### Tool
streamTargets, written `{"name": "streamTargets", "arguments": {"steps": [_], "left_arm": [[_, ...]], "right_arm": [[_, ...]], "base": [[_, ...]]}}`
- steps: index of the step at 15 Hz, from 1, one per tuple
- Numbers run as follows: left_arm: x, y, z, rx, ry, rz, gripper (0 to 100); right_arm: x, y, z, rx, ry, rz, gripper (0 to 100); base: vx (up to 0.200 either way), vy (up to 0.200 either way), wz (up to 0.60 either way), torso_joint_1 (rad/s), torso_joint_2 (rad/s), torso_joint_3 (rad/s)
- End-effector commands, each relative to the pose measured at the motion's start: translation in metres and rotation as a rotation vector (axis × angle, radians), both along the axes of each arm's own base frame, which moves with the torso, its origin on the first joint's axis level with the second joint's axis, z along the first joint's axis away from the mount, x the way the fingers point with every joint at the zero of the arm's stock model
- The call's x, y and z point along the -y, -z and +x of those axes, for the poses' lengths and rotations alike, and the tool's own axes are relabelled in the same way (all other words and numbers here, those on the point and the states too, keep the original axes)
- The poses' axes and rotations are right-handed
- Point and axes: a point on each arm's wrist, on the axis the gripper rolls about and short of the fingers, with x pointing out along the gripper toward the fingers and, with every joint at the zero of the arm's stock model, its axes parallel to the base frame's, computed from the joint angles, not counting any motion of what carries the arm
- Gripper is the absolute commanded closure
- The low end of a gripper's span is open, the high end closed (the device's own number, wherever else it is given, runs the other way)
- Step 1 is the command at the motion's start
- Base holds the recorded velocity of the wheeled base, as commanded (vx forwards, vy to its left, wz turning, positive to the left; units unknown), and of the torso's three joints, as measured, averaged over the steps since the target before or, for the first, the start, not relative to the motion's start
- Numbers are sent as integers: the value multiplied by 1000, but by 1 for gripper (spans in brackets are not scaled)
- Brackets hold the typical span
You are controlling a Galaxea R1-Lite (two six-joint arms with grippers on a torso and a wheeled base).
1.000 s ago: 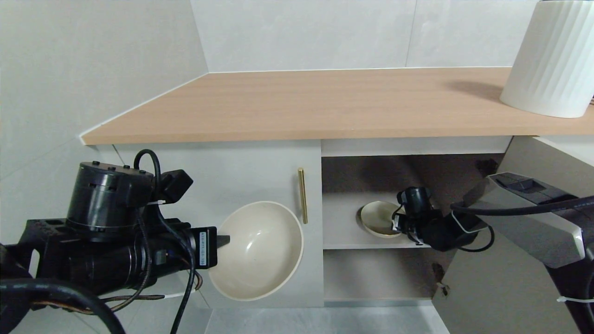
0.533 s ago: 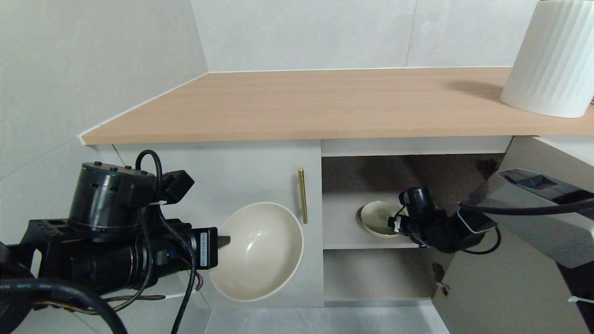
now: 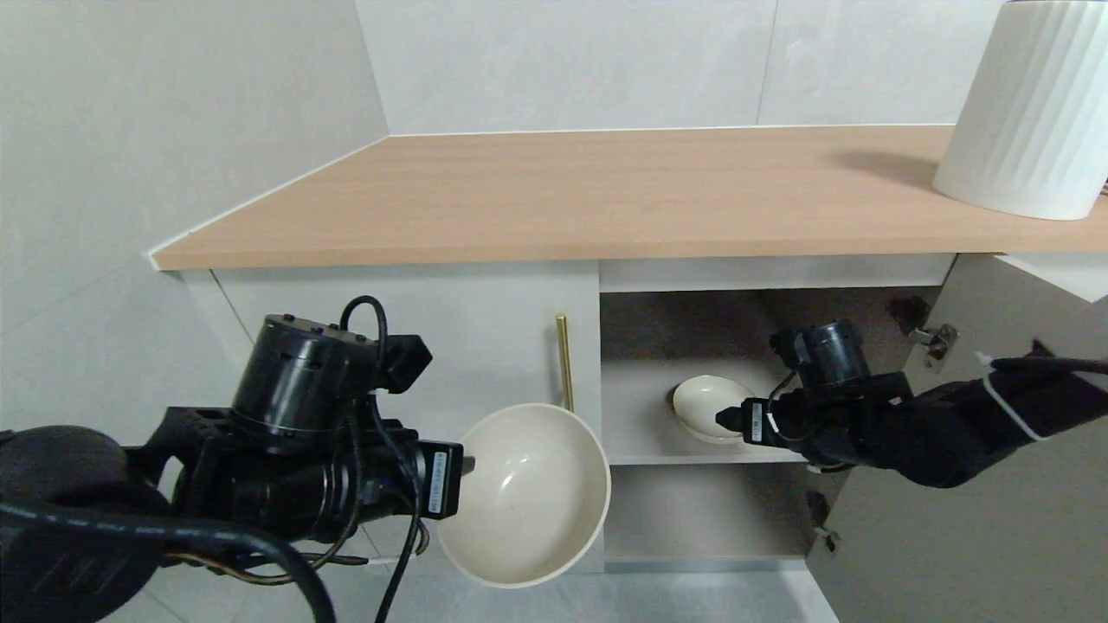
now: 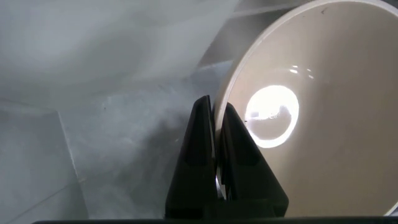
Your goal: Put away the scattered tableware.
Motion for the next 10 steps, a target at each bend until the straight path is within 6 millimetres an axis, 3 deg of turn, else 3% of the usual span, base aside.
{"name": "streamTargets", "arguments": {"steps": [1, 3, 5, 8, 10], "left_arm": [[23, 14, 10, -28, 30, 43, 100], [46, 26, 15, -22, 23, 112, 100], [56, 34, 12, -29, 37, 142, 100], [63, 34, 6, -17, 41, 158, 100], [66, 33, 2, -6, 42, 165, 100]], "right_arm": [[0, -60, -44, 49, -118, 67, 0], [2, -98, -80, 32, -221, 107, 0], [-5, -113, -104, 26, -287, 110, 0], [-33, -105, -127, -35, -415, 75, 0], [-50, -91, -127, -78, -451, 48, 0]], "base": [[0, 0, 0, 0, 0, 0], [0, 0, 0, 0, 0, 0], [0, 0, 0, 0, 0, 0], [0, 0, 0, 0, 0, 0], [0, 0, 0, 0, 0, 0]]}}
